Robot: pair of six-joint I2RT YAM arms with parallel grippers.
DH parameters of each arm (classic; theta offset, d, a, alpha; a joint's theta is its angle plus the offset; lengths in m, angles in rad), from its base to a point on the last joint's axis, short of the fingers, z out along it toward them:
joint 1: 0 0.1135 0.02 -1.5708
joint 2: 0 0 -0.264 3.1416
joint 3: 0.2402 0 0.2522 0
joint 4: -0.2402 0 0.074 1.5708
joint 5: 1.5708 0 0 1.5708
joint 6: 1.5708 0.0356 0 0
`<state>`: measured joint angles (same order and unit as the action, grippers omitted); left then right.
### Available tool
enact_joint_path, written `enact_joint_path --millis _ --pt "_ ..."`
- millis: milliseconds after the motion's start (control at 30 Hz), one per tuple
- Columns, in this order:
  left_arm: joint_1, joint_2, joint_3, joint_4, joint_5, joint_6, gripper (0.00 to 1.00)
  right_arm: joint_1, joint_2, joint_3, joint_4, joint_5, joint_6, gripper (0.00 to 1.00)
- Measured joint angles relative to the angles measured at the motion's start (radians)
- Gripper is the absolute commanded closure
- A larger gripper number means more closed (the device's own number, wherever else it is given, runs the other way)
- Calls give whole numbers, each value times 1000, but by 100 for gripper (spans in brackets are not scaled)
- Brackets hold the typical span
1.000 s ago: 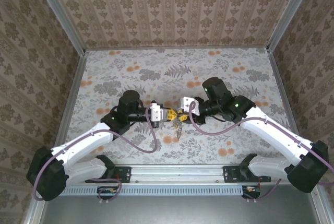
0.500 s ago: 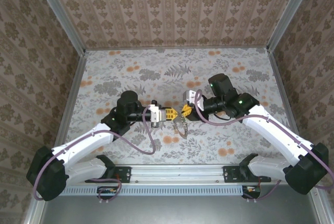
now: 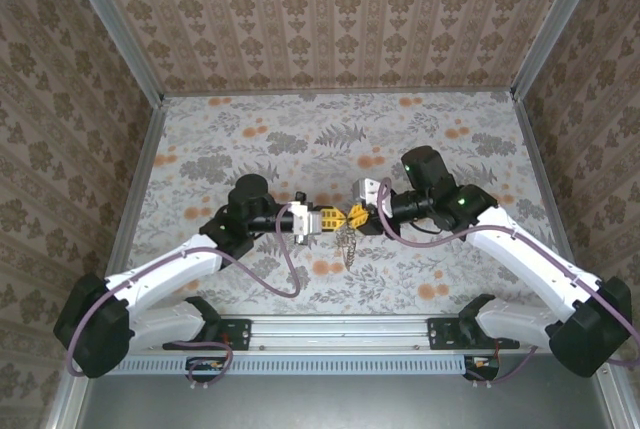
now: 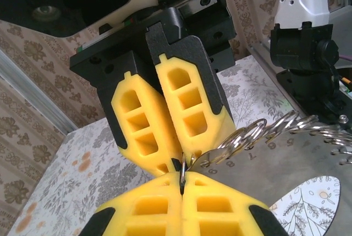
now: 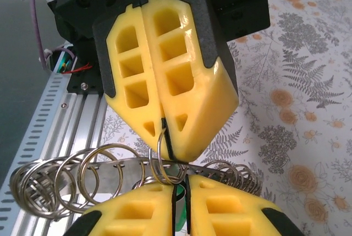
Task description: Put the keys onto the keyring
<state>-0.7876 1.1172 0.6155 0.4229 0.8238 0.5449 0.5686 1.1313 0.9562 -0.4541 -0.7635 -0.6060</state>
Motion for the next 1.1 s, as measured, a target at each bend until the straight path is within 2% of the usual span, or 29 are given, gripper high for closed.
enact_joint_path --millis 467,800,1000,1100 --pt "-38 29 0 60 -8 -30 100 25 -163 -169 196 101 -30 92" --pt "-51 28 0 87 -9 -30 100 37 -216 -212 255 113 -49 83" --pt "-56 29 0 86 -9 -30 100 39 -216 -212 256 105 -72 83" --pt "-56 31 1 83 -8 -30 100 39 -216 -212 252 105 -80 86"
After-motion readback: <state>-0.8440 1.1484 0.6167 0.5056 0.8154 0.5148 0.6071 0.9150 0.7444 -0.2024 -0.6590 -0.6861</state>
